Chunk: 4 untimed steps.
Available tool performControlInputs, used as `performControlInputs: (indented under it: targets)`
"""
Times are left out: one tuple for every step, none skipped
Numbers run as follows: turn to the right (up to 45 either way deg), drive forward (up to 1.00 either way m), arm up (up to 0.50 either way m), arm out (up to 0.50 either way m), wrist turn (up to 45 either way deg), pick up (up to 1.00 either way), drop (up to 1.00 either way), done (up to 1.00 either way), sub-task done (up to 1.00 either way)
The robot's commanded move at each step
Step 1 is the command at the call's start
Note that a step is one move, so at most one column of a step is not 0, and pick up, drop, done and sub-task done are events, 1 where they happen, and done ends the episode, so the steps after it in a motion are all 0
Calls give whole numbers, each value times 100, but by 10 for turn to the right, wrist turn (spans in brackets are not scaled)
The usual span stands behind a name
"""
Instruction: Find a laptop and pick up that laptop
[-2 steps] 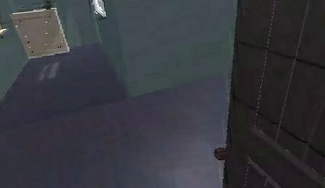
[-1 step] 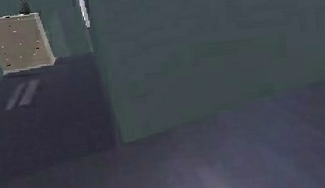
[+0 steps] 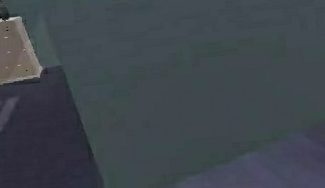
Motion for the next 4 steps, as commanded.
performControlInputs:
  targets:
    - [450,0,0,0,0,0,0,0,0]
    - [240,0,0,0,0,0,0,0,0]
    - [0,100,0,0,0,0,0,0,0]
    - [90,0,0,0,0,0,0,0,0]
